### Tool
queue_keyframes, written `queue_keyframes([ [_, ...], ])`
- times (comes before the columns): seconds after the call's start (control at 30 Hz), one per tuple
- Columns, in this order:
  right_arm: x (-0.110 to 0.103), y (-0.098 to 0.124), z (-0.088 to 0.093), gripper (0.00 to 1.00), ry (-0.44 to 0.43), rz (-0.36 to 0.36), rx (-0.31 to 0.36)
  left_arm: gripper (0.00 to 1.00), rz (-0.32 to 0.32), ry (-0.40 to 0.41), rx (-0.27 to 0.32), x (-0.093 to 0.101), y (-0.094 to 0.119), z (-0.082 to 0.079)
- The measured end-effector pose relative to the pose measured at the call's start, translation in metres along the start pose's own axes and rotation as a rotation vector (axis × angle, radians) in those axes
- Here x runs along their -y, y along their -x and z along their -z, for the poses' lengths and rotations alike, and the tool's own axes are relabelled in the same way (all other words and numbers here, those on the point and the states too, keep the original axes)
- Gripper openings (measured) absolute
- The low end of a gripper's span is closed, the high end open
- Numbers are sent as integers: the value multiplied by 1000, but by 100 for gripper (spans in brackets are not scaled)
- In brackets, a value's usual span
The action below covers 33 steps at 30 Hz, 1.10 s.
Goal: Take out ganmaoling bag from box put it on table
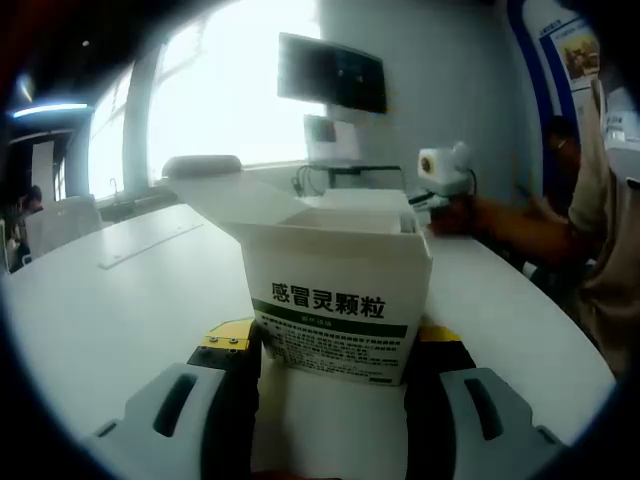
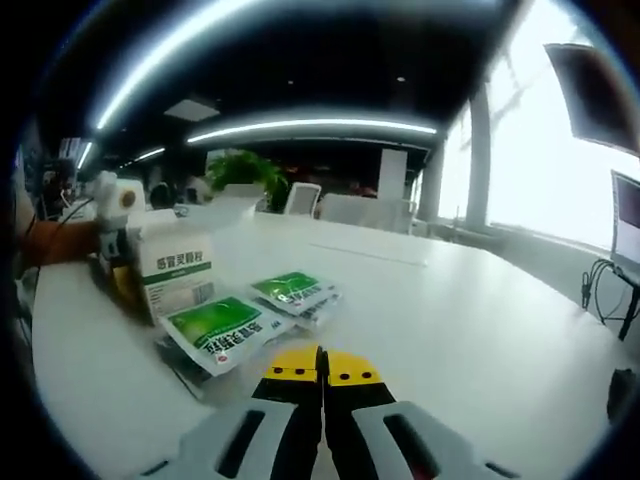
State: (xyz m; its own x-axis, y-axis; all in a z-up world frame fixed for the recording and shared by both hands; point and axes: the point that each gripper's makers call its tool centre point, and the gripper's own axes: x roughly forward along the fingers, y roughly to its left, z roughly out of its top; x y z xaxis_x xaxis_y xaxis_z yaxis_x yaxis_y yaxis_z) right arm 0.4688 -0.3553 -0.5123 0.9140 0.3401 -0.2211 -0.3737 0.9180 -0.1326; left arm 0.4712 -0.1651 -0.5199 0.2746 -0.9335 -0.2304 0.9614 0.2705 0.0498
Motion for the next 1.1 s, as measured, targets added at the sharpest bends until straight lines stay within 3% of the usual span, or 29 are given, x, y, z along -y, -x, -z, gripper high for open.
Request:
queue_keyframes([
  [1.1,-4,0,-5,0,8,-5,16,49,0,-5,1,0,0,0],
])
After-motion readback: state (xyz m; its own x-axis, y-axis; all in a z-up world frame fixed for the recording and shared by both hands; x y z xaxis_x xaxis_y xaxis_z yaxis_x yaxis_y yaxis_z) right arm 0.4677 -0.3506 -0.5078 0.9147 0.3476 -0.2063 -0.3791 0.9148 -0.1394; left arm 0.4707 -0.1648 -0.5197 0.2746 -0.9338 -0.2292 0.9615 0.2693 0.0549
